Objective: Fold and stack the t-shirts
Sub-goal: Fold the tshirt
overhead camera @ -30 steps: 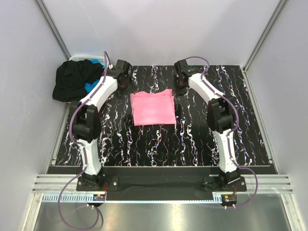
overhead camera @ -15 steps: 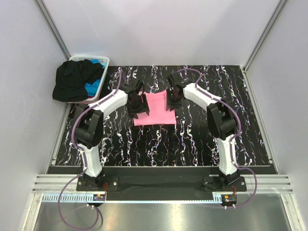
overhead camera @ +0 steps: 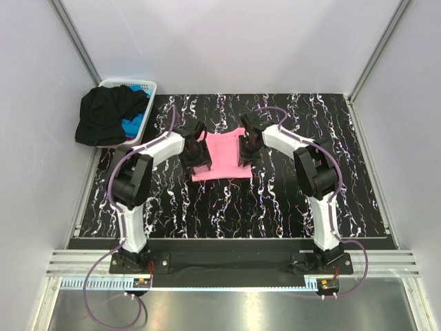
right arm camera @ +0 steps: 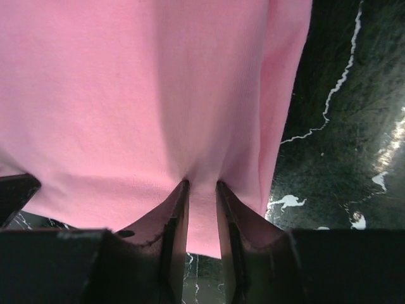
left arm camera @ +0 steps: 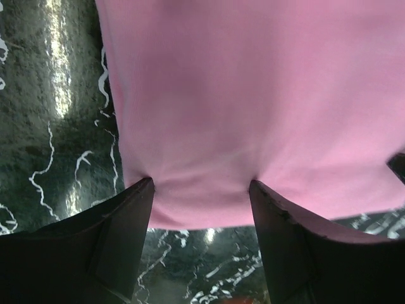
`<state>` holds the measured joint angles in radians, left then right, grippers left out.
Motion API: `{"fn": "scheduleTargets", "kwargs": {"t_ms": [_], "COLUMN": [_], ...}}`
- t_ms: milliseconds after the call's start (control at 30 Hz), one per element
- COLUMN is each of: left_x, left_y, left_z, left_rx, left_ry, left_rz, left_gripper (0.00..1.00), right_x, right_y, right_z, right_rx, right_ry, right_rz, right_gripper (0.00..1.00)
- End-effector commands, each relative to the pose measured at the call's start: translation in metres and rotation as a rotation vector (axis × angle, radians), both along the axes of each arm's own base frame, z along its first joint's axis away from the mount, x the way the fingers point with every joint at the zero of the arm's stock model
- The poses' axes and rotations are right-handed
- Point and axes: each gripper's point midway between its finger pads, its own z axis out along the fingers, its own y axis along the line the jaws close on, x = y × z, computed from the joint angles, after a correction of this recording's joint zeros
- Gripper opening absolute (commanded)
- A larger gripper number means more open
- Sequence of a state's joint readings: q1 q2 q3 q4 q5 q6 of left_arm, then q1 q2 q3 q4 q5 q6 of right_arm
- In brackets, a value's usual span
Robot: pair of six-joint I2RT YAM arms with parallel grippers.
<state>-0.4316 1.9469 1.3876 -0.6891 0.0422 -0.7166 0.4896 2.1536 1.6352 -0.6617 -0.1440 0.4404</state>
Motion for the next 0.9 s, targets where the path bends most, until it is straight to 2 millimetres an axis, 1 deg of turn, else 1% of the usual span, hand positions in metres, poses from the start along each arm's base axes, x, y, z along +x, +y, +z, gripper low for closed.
{"fn": "scheduleTargets", "kwargs": {"t_ms": [0, 67, 133, 167, 300, 333, 400, 533, 633, 800, 833, 867], "left_x": [-0.008, -0.010, -0.014, -0.015, -0.021, -0.021, -0.023, -0.023, -0.024, -0.027, -0.025, -0.025], "left_y": [0.013, 0.019, 0.025, 0.031, 0.050, 0.055, 0.060, 0.069, 0.073, 0.076, 0.075, 0.076], "left_z": [-0.028, -0.035, -0.037, -0.040, -0.039, -0.038, -0.034, -0.025, -0.018, -0.012, -0.004, 0.000], "left_rx": [0.096, 0.134, 0.171, 0.210, 0.313, 0.338, 0.358, 0.402, 0.414, 0.411, 0.400, 0.398], "left_ry": [0.043, 0.056, 0.075, 0.080, 0.103, 0.098, 0.098, 0.084, 0.070, 0.062, 0.037, 0.026], "left_rz": [0.024, 0.028, 0.029, 0.034, 0.045, 0.046, 0.049, 0.057, 0.051, 0.041, 0.044, 0.047], "left_gripper": [0.68, 0.68, 0.68, 0.68, 0.68, 0.68, 0.68, 0.70, 0.70, 0.71, 0.71, 0.72], "right_x": [-0.005, -0.008, -0.009, -0.011, -0.018, -0.017, -0.018, -0.017, -0.018, -0.032, -0.032, -0.034], "right_y": [-0.004, -0.012, -0.018, -0.025, -0.037, -0.044, -0.049, -0.067, -0.076, -0.088, -0.089, -0.091], "right_z": [-0.019, -0.026, -0.030, -0.033, -0.038, -0.038, -0.036, -0.031, -0.030, -0.039, -0.036, -0.036], "right_rx": [-0.018, -0.055, -0.083, -0.109, -0.158, -0.187, -0.202, -0.267, -0.286, -0.312, -0.307, -0.311], "right_ry": [0.022, 0.027, 0.025, 0.028, 0.037, 0.027, 0.023, 0.007, 0.007, 0.042, 0.037, 0.038], "right_rz": [0.014, -0.002, -0.017, -0.034, -0.072, -0.089, -0.105, -0.143, -0.171, -0.220, -0.227, -0.232], "right_gripper": [0.31, 0.30, 0.30, 0.29, 0.29, 0.29, 0.29, 0.29, 0.28, 0.27, 0.27, 0.26]}}
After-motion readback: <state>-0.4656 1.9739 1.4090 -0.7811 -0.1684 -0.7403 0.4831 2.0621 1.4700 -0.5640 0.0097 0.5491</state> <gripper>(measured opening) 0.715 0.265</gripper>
